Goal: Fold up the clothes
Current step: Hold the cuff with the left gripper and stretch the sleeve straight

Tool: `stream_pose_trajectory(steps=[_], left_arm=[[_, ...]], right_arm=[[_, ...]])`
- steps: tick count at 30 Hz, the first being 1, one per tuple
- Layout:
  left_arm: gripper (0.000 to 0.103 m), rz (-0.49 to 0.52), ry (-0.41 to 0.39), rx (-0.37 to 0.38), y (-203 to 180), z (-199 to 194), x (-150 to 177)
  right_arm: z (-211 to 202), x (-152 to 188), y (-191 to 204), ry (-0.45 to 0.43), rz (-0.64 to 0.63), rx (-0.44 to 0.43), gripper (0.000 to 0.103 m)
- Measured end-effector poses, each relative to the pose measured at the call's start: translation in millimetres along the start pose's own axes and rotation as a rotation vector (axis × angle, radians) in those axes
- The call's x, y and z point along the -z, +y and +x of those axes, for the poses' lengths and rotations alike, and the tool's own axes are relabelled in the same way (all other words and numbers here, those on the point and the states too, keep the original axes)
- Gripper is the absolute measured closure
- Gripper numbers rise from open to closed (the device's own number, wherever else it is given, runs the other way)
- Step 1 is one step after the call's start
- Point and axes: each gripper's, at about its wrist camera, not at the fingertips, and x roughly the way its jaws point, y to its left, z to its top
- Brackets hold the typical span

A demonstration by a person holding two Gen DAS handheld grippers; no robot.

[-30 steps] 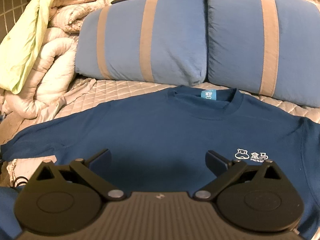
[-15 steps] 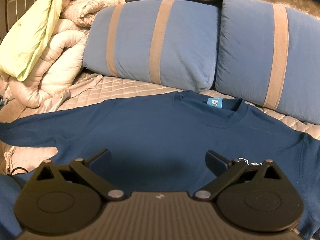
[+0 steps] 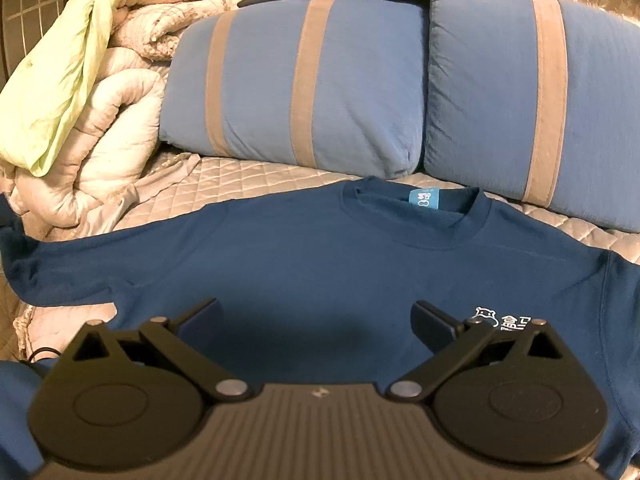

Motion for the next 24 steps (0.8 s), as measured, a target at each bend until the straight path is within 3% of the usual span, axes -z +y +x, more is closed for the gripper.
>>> stream_pose_trajectory(steps=[16,24], left_arm=[[0.092,0.258,-0.003,0.107,-90,10,1],[0.092,0.312,0.003,0.159,-115,12,-2]], right_arm=[[1,1,-3,0.015,0.016,-0.012,0.000],[0,0,-6,0.016,0.041,-0.009,0.000]])
